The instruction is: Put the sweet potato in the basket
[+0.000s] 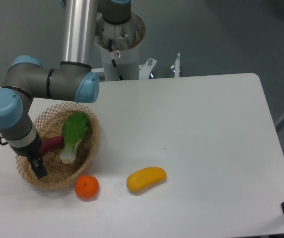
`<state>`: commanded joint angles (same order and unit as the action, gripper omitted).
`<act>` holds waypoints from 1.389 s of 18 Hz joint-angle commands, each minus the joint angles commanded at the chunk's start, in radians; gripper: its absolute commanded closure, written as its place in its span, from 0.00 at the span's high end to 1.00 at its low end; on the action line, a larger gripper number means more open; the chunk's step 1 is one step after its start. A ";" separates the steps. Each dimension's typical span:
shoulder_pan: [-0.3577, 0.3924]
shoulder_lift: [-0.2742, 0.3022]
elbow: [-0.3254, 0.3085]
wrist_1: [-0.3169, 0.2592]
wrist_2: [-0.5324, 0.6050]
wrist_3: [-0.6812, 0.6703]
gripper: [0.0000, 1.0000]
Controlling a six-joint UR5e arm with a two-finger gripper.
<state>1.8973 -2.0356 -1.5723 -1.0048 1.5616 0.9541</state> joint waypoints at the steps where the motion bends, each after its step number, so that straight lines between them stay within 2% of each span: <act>1: 0.018 0.006 0.003 0.000 0.000 0.000 1.00; 9: 0.244 0.040 0.003 0.003 -0.003 0.046 1.00; 18: 0.483 0.043 0.000 0.006 -0.006 0.245 1.00; 25: 0.626 0.048 -0.011 0.005 -0.005 0.411 1.00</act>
<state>2.5232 -1.9881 -1.5831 -1.0002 1.5570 1.3650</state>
